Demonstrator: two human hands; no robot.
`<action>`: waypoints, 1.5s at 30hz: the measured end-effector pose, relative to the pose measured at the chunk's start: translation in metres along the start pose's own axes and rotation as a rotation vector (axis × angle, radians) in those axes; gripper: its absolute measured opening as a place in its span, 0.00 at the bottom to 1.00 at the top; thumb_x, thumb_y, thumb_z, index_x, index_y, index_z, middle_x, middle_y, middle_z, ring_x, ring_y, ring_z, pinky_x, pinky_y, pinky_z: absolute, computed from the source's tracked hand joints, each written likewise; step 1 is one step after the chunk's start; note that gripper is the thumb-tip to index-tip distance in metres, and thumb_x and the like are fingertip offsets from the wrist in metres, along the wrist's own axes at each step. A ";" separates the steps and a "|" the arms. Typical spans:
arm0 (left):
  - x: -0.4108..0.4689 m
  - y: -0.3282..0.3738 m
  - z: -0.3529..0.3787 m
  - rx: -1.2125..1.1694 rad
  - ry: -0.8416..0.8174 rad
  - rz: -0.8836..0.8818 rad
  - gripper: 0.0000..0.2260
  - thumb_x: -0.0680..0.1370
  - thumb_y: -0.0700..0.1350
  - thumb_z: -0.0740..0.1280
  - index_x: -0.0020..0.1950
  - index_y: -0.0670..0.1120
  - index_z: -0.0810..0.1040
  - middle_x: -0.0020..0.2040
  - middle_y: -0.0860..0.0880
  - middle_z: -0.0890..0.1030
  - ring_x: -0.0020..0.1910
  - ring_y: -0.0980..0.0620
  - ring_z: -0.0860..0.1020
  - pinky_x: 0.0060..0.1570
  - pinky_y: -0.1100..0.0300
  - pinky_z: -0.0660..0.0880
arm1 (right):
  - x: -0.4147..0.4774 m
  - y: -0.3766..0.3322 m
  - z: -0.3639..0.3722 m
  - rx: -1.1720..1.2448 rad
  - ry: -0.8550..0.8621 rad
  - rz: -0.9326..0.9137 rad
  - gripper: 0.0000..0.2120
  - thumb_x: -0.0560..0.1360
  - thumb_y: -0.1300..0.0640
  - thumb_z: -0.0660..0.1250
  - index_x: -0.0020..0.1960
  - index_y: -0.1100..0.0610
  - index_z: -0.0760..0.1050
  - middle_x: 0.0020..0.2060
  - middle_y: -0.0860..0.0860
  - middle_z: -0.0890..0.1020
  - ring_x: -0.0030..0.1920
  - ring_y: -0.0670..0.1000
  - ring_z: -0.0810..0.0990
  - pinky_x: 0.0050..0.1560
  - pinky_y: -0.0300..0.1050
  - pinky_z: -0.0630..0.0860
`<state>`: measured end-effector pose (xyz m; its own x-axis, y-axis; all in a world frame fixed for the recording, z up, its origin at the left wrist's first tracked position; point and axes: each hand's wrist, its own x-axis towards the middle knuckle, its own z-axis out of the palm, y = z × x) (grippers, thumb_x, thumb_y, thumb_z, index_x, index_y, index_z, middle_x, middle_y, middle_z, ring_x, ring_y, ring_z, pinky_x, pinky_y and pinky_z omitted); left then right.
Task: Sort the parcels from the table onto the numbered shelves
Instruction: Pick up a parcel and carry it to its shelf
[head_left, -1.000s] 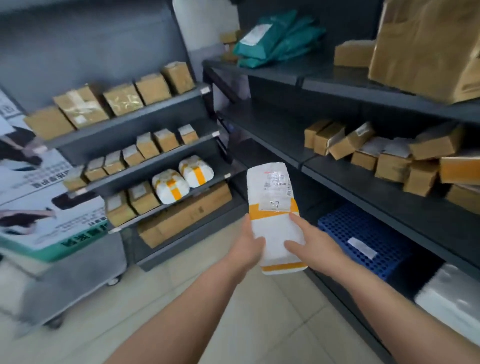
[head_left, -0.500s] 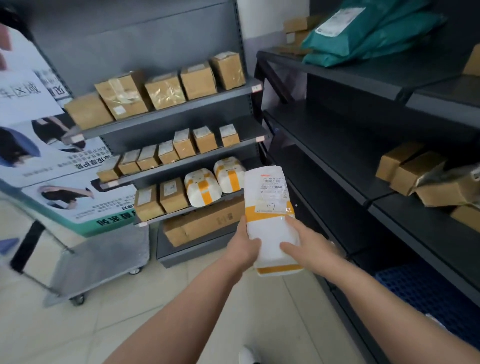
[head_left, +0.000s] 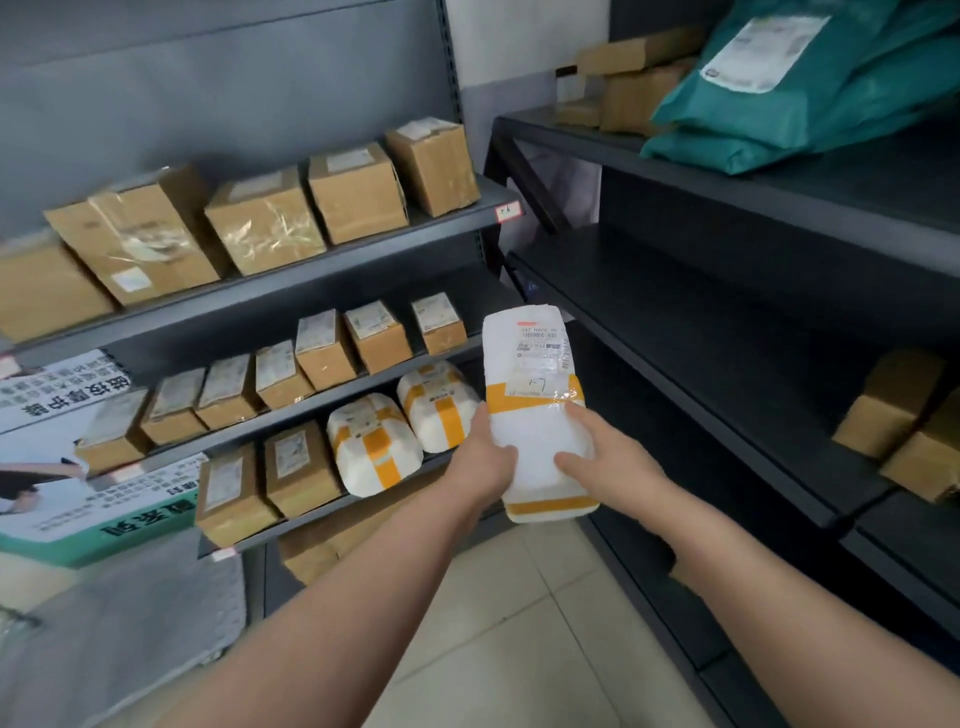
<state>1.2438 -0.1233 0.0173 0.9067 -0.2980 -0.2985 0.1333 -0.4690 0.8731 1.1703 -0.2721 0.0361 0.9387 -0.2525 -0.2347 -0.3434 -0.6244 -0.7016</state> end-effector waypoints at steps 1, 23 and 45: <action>0.015 0.001 -0.003 0.007 0.000 -0.006 0.27 0.78 0.41 0.58 0.74 0.61 0.58 0.64 0.52 0.76 0.59 0.47 0.76 0.59 0.43 0.76 | 0.015 -0.003 -0.002 0.007 -0.001 0.002 0.33 0.77 0.48 0.63 0.77 0.41 0.51 0.69 0.48 0.70 0.63 0.53 0.73 0.60 0.53 0.75; 0.332 0.087 -0.056 0.708 0.148 -0.014 0.27 0.78 0.49 0.67 0.74 0.44 0.64 0.74 0.42 0.63 0.67 0.43 0.70 0.64 0.52 0.71 | 0.411 -0.051 -0.031 0.086 -0.120 -0.205 0.24 0.79 0.56 0.64 0.74 0.52 0.65 0.74 0.53 0.64 0.72 0.53 0.64 0.71 0.48 0.63; 0.365 0.093 -0.074 0.940 0.115 0.016 0.27 0.77 0.42 0.66 0.75 0.44 0.61 0.75 0.39 0.62 0.67 0.42 0.71 0.60 0.54 0.72 | 0.438 -0.062 -0.030 -0.189 -0.047 -0.231 0.24 0.81 0.50 0.57 0.77 0.48 0.58 0.76 0.52 0.58 0.72 0.56 0.63 0.67 0.52 0.67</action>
<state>1.6171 -0.2141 0.0184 0.9463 -0.2496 -0.2055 -0.2107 -0.9582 0.1935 1.6021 -0.3661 -0.0028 0.9915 -0.0557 -0.1175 -0.1158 -0.7887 -0.6038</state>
